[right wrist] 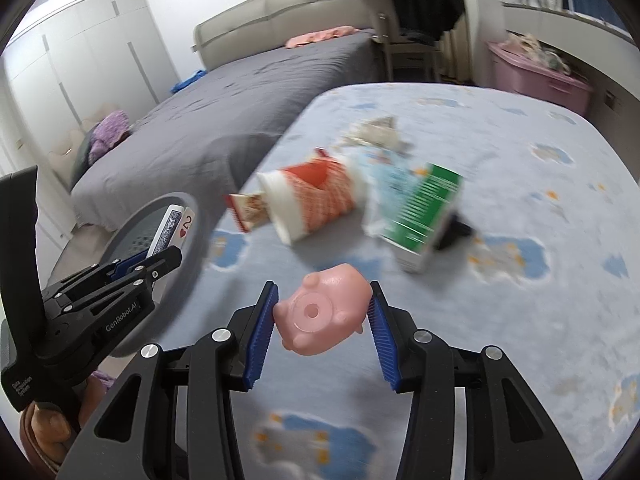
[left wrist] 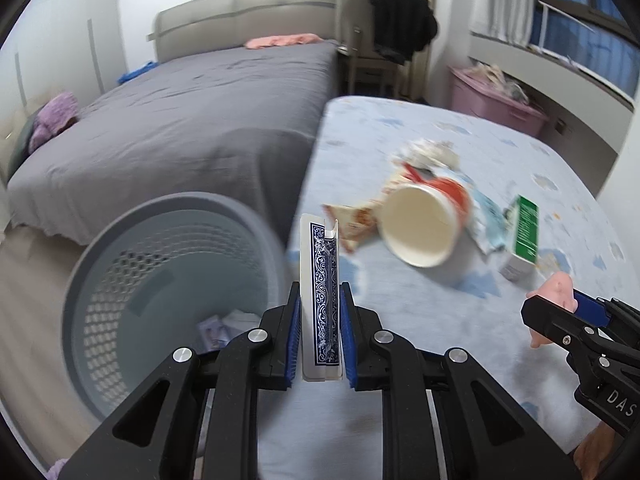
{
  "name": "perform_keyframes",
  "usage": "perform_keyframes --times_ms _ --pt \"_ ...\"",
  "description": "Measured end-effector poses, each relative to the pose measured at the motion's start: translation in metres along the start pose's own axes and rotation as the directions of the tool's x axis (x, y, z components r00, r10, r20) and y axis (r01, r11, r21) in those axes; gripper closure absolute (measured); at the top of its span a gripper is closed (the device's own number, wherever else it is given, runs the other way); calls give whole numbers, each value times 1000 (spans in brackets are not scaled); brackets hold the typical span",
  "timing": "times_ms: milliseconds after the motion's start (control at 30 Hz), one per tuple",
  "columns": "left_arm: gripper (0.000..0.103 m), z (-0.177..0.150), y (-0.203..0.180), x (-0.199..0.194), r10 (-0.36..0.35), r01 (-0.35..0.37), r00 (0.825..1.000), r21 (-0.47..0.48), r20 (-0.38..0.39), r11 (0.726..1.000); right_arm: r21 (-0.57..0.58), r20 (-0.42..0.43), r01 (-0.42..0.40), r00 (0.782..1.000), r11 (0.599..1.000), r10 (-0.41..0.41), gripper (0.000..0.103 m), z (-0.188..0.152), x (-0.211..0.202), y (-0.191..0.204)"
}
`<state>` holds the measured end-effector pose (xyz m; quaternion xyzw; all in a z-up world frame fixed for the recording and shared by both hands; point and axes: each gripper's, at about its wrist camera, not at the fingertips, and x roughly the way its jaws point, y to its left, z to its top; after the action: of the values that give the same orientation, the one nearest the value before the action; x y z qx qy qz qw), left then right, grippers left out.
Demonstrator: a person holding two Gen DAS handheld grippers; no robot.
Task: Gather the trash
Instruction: 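Carry the card box and pig toy over the wastebasket and open both grippers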
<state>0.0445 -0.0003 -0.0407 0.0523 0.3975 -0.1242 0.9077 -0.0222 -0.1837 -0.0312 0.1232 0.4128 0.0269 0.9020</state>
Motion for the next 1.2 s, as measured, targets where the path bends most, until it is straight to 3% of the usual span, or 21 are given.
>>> perform_keyframes --times_ms 267,633,1200 --pt "85 1 55 -8 104 -103 995 -91 1 990 -108 -10 -111 994 988 110 59 25 24 62" --pt "85 -8 126 -9 216 -222 975 -236 -51 946 -242 -103 -248 968 938 229 59 42 73 132" --pt "82 -19 159 13 253 -286 956 -286 -147 914 -309 -200 -333 938 891 282 59 46 121 169"
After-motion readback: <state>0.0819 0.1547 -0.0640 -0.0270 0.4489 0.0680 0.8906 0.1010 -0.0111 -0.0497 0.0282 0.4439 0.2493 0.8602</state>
